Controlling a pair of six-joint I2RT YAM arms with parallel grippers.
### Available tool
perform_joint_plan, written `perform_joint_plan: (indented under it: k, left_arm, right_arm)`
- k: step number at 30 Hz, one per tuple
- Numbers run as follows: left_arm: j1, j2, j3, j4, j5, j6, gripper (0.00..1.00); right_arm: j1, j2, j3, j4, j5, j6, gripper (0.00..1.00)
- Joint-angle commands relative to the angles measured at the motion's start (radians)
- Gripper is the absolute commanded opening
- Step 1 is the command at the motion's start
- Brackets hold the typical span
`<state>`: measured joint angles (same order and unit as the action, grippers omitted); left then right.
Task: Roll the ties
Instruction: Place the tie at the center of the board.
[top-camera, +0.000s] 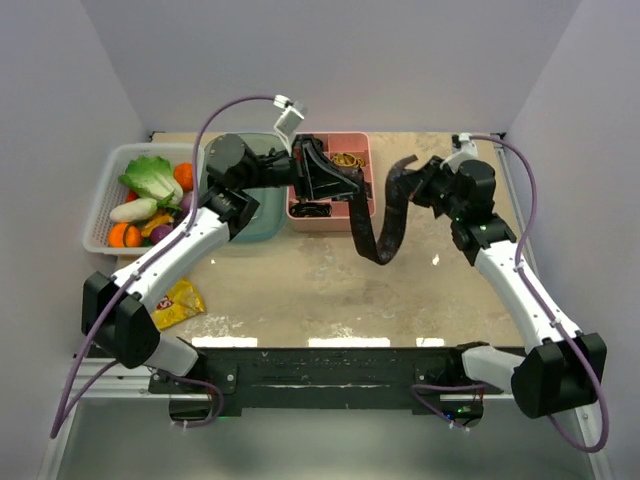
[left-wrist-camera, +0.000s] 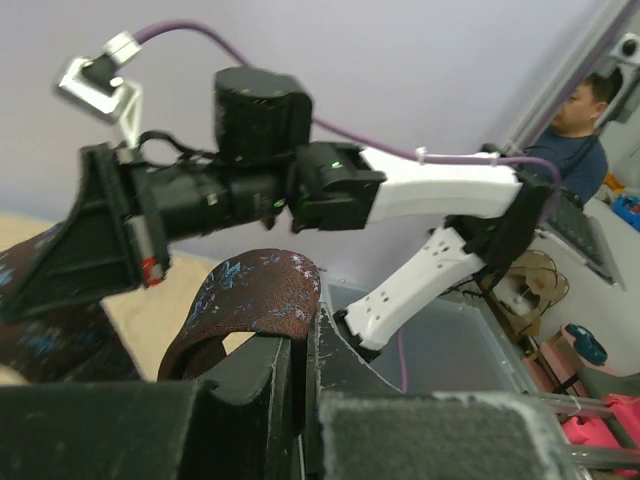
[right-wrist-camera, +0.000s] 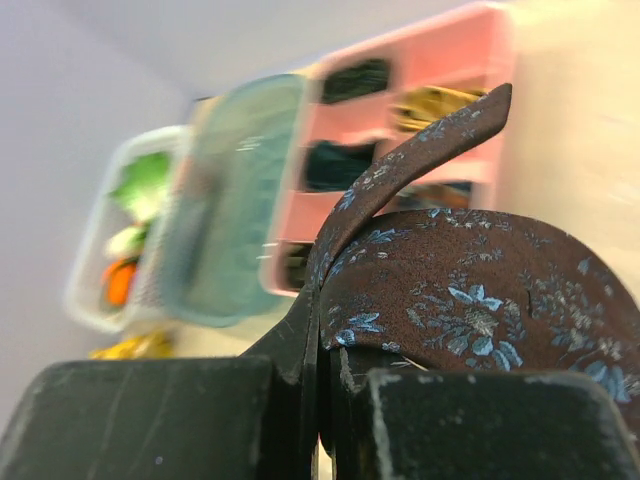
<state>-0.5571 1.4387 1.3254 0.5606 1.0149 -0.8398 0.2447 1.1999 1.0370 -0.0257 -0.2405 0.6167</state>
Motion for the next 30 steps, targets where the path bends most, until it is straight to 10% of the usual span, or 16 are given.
perform_joint_plan:
  k: [1, 30]
  left_arm:
    - [-0.01, 0.028, -0.044, 0.042, -0.027, 0.113, 0.0]
    - [-0.035, -0.139, -0.304, -0.559, -0.311, 0.605, 0.0]
  right_arm:
    - [-0.137, -0.058, -0.164, -0.053, 0.112, -0.069, 0.0]
    - [-0.278, 0.237, -0.348, 0.485, -0.121, -0.189, 0.0]
